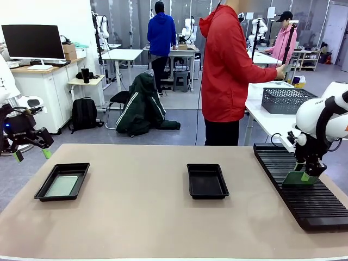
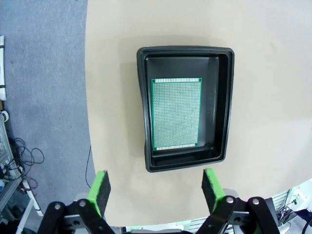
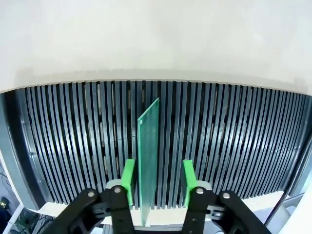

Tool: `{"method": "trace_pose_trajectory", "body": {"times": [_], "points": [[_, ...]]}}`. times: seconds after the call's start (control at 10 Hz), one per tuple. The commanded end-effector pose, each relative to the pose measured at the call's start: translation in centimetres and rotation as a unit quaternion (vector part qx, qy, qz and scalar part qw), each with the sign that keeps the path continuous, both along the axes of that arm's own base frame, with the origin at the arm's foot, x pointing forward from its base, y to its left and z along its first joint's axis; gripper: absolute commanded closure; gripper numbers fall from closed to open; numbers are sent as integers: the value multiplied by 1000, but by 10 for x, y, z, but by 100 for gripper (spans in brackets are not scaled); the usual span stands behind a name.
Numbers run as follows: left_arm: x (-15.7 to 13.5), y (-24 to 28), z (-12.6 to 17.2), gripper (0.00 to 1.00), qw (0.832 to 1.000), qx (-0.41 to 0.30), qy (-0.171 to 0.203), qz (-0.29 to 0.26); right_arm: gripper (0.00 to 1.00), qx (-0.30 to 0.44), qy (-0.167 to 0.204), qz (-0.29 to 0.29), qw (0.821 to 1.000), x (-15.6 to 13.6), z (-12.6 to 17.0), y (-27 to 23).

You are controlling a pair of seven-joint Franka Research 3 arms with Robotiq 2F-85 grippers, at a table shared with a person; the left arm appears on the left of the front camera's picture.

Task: Inspect and transfer BCBs to ESD trays.
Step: Pick up the Blank PCB from the PCB Rack and place it in the right ESD tray.

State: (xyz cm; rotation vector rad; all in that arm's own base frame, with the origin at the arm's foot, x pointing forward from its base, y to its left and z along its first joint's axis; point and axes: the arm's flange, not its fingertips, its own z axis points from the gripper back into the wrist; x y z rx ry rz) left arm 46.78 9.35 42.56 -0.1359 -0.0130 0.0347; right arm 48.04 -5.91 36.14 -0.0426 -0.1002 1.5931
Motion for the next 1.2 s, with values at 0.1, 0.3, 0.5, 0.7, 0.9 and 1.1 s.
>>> {"method": "trace_pose_trajectory", "body": {"times": [0.1,0.3,0.5,0.7,0.9,1.1], "points": [[0,0,-1,0,1000,1,-2,-2,68,-14,-11,-13,1000,-2,-3,-1],[0,0,-1,0,1000,1,-2,-2,80,-17,-9,-14,1000,-1,-4,0],[0,0,-1,0,1000,1,-2,-2,92,-18,-8,-15,1000,-1,-4,0],[0,0,-1,0,1000,1,-2,-2,100,-18,-7,-15,1000,-2,-4,-1],[0,0,-1,0,1000,1,-2,-2,100,-18,-7,-17,1000,-3,-4,-2],[0,0,-1,0,1000,1,-2,-2,100,-20,-5,-39,999,-2,-3,-3]]}}
